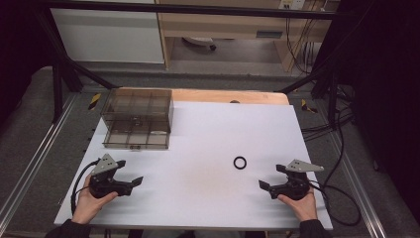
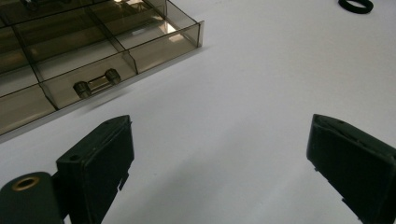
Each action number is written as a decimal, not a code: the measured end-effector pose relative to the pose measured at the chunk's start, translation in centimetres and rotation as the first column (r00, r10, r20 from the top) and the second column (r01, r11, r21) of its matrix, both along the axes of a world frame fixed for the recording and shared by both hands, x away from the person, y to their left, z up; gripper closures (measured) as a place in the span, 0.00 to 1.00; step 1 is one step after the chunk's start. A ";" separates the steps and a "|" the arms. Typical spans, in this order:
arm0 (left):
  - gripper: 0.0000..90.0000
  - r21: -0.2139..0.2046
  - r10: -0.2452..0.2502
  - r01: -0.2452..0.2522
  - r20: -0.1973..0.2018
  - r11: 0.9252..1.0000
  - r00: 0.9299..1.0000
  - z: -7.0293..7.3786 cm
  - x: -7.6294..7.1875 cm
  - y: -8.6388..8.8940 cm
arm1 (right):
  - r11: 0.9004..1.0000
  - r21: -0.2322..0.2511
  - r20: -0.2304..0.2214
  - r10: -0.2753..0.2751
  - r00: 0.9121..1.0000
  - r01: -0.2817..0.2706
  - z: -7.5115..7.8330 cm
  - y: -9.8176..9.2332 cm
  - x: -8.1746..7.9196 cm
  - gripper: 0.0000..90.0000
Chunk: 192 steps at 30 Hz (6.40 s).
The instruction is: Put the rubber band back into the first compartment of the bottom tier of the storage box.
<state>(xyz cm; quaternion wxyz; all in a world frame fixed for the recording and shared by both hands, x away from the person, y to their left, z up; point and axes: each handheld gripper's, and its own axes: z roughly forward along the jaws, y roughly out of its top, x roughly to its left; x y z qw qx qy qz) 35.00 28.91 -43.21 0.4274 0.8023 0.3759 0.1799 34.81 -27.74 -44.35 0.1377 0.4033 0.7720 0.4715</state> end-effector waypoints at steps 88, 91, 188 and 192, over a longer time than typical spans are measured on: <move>0.09 0.049 -0.142 0.146 -0.076 0.988 0.987 0.7 1.0 -9.6 | 0.999 -0.022 -0.014 0.030 0.999 -0.030 -0.1 0.0 -0.1 0.01; 0.09 0.047 -0.148 0.152 -0.076 0.987 0.986 0.9 1.1 -10.2 | 0.999 -0.022 -0.016 0.030 0.999 -0.031 -0.1 0.0 -0.1 0.01; 0.09 0.073 -0.218 0.228 -0.131 0.971 0.967 1.3 7.6 -25.8 | 0.999 -0.032 -0.023 0.040 0.999 -0.040 -0.2 0.1 -0.1 0.01; 0.09 0.080 -0.221 0.233 -0.133 0.969 0.966 1.2 7.8 -26.6 | 0.999 -0.031 -0.024 0.039 0.999 -0.040 -0.2 0.1 -0.1 0.01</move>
